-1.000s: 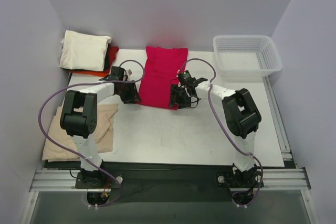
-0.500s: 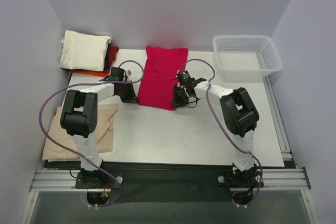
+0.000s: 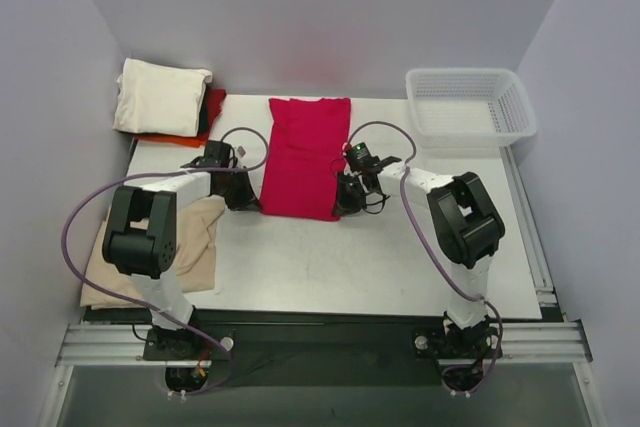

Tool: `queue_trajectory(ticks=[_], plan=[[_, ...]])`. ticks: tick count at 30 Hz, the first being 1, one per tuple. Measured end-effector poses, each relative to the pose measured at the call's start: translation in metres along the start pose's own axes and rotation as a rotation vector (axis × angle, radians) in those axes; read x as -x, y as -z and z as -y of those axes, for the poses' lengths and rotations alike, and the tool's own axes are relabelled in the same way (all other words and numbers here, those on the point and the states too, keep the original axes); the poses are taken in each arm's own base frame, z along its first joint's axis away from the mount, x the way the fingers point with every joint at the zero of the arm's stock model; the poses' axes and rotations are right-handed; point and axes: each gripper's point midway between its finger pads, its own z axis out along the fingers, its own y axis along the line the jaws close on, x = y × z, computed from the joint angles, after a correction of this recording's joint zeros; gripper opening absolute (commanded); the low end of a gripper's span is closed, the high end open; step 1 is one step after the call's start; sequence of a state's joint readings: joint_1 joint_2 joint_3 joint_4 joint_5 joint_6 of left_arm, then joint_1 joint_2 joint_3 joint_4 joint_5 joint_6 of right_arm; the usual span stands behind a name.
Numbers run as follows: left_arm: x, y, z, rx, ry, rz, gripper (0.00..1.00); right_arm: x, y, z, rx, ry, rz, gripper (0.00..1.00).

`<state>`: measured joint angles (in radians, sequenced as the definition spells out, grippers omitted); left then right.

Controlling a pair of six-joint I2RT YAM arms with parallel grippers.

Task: Fold and stack the t-shirts
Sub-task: Grab one side of the 2/3 rectangular tshirt with both arms, then fold the long partially folded tshirt into a neat square

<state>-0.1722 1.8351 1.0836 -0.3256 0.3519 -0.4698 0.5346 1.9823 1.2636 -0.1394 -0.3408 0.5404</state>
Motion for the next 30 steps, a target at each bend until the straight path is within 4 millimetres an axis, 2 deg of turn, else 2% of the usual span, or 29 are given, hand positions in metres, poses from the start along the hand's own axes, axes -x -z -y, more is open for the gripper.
queue_trajectory(ticks=[4, 8, 21, 30], plan=[[-0.028, 0.024, 0.003, -0.003, 0.022, -0.037, 0.00, -0.022, 0.013, 0.011, -0.025, 0.010, -0.050, 0.00], [-0.042, 0.048, 0.015, -0.024, 0.012, -0.039, 0.00, -0.041, 0.031, 0.015, -0.031, 0.017, -0.092, 0.00], [-0.092, 0.100, 0.044, -0.033, -0.032, -0.051, 0.00, -0.073, 0.087, -0.006, -0.021, 0.098, -0.137, 0.00], [-0.113, 0.127, 0.044, -0.005, -0.034, -0.061, 0.00, -0.091, 0.122, -0.016, 0.003, 0.146, -0.160, 0.00]])
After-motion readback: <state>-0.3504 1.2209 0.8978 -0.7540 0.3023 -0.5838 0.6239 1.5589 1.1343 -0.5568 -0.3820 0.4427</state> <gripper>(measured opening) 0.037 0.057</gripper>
